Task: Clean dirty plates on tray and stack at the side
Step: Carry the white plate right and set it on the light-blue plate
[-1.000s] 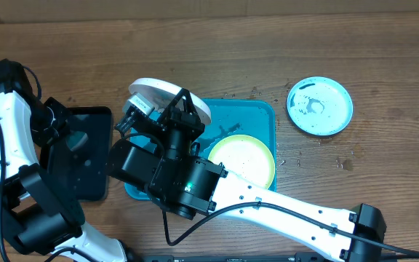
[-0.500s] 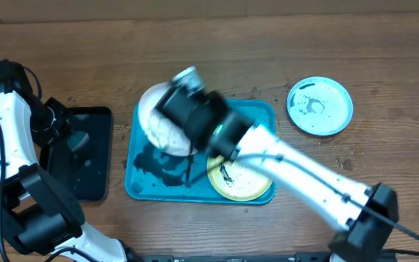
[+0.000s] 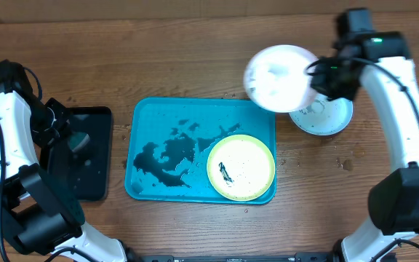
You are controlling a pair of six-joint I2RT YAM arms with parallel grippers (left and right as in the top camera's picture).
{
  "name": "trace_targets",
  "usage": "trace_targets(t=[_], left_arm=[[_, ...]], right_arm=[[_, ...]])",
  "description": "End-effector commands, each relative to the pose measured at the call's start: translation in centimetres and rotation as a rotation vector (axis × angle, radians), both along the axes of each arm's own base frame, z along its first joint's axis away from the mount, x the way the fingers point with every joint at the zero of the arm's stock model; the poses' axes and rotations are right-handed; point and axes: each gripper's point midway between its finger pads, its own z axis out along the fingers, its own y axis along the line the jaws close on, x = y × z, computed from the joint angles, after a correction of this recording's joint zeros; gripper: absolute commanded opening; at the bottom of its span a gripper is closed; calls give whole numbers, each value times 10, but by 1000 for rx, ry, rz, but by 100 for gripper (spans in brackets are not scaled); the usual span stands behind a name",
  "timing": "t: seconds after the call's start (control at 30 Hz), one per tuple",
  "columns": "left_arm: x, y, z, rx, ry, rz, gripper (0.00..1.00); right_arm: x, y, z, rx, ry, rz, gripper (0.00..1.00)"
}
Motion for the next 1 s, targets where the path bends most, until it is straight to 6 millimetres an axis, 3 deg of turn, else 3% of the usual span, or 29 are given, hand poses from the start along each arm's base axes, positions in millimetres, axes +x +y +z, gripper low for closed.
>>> trace_targets(t=[0.0,0.17,0.47,0.6,0.63,0.7,0.97], left_arm=[[0,1,4,-1,-15,12,4],[0,0,4,0,-17,11,4],[0,0,4,0,-16,10,4],[1,1,4,0,-18,11,4],[1,1,4,0,-19,11,4],[1,-1,4,-6,-23,10,4],[6,-5,5,-35,-45,6,4]], right_arm=[[-10,-46,-17,-3,48,-104,4],[-12,-85,-46,5,55,-231,4],[-12,-106,-81,-16,37,-317,4],[-15,-105,-83,-14,46,-317,25],[-15,-103,-83,-5,48,-313,36],[-17,-94,-83,37,61,-297,45],[-43,-28,-60,234,130,-107,47]])
